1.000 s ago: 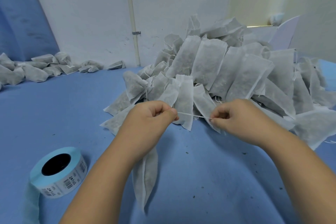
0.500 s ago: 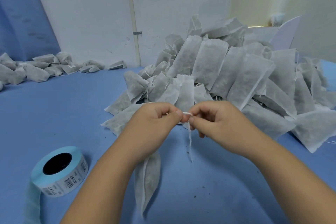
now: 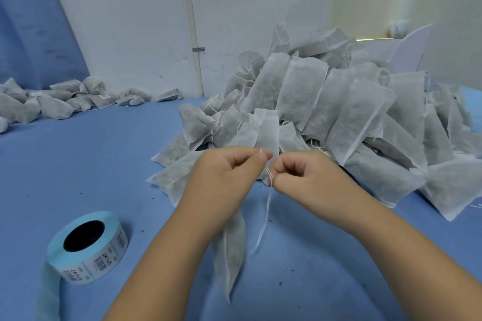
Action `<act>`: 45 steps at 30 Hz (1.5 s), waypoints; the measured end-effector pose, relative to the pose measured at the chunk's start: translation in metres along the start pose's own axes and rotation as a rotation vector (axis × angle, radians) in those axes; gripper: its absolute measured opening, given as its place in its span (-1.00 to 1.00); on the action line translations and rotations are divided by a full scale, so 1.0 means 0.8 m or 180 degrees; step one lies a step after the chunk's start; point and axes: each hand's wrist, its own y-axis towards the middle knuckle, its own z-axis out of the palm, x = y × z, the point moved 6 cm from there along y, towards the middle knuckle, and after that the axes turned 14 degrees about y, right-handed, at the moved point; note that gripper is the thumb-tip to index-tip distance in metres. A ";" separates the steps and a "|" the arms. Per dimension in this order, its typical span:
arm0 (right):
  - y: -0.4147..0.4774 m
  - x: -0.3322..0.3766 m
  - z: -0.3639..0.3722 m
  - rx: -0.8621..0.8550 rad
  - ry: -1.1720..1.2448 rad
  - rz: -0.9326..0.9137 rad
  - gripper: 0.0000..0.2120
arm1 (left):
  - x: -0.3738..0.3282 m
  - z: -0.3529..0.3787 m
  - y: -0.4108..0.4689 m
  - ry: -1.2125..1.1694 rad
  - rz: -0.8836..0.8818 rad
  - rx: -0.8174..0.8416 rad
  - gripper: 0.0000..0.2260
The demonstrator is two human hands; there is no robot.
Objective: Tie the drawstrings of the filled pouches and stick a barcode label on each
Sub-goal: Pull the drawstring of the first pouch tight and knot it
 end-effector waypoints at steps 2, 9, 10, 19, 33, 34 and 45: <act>0.001 0.000 -0.007 -0.0054 -0.0057 0.0023 -0.87 | -0.003 0.006 -0.002 0.0482 0.0240 0.0033 -0.86; 0.003 -0.003 -0.018 0.0098 -0.0185 0.0138 -0.85 | -0.005 0.018 -0.006 0.1314 0.0356 0.0342 -0.86; 0.003 -0.002 -0.019 0.0096 -0.0145 0.0071 -0.88 | -0.006 0.017 -0.007 0.1287 0.0369 0.0372 -0.83; -0.003 0.025 -0.027 -0.0673 -0.1309 -0.1309 -0.92 | -0.002 0.013 -0.005 -0.0399 -0.0502 0.0613 -0.81; -0.008 0.025 -0.007 -0.0322 0.0093 -0.0834 -0.89 | -0.003 0.018 -0.006 -0.1755 -0.0801 0.0979 -0.86; -0.008 0.025 -0.008 -0.0367 0.0147 -0.0820 -0.88 | -0.001 0.019 -0.006 -0.1737 -0.0840 0.0967 -0.82; -0.012 0.035 -0.018 -0.0743 -0.0340 -0.0904 -0.83 | 0.019 0.019 -0.012 -0.1511 -0.1723 0.0754 -0.72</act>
